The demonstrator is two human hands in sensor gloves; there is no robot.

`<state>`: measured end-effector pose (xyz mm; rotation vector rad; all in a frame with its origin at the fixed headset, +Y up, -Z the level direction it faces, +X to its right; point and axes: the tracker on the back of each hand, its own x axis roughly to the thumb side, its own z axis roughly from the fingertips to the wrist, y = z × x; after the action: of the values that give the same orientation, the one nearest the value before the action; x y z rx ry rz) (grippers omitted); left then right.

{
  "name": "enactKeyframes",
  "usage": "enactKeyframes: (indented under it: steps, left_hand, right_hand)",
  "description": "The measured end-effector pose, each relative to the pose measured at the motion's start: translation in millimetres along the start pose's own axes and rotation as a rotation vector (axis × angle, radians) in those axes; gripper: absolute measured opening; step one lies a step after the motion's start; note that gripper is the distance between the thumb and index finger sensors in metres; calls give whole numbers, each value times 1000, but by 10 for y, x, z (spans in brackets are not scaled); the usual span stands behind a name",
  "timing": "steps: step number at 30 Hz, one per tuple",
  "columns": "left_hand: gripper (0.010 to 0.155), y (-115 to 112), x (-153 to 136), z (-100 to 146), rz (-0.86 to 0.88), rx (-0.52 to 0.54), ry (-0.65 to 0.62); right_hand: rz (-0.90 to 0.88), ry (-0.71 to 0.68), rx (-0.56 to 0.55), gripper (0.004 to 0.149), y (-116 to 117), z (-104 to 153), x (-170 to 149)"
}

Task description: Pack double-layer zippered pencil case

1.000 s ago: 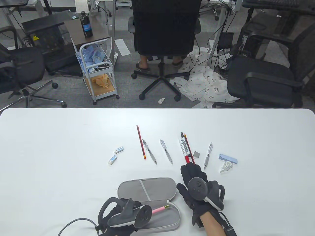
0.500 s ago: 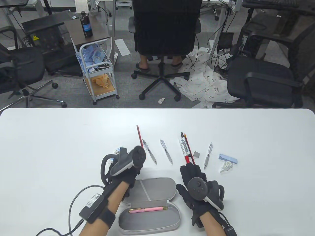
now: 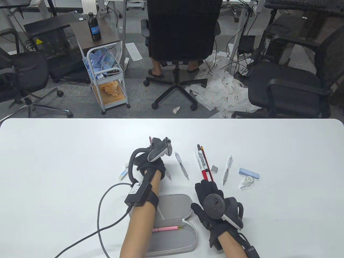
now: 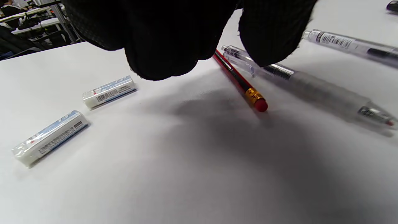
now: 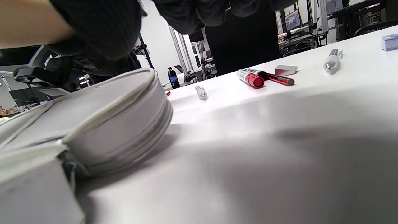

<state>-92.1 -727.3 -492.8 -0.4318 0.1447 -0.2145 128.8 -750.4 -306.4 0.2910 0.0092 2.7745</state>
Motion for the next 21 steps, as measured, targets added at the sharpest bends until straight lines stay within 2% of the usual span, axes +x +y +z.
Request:
enactKeyframes:
  steps: [12,21]
  left_hand:
    - [57,-137,-82,-149,112,-97,37]
    - [53,-145,-44,-237,93,-85,72]
  right_hand:
    - [-4,-5,12,74,22,2,21]
    - [-23,2,20,74,22,5,-4]
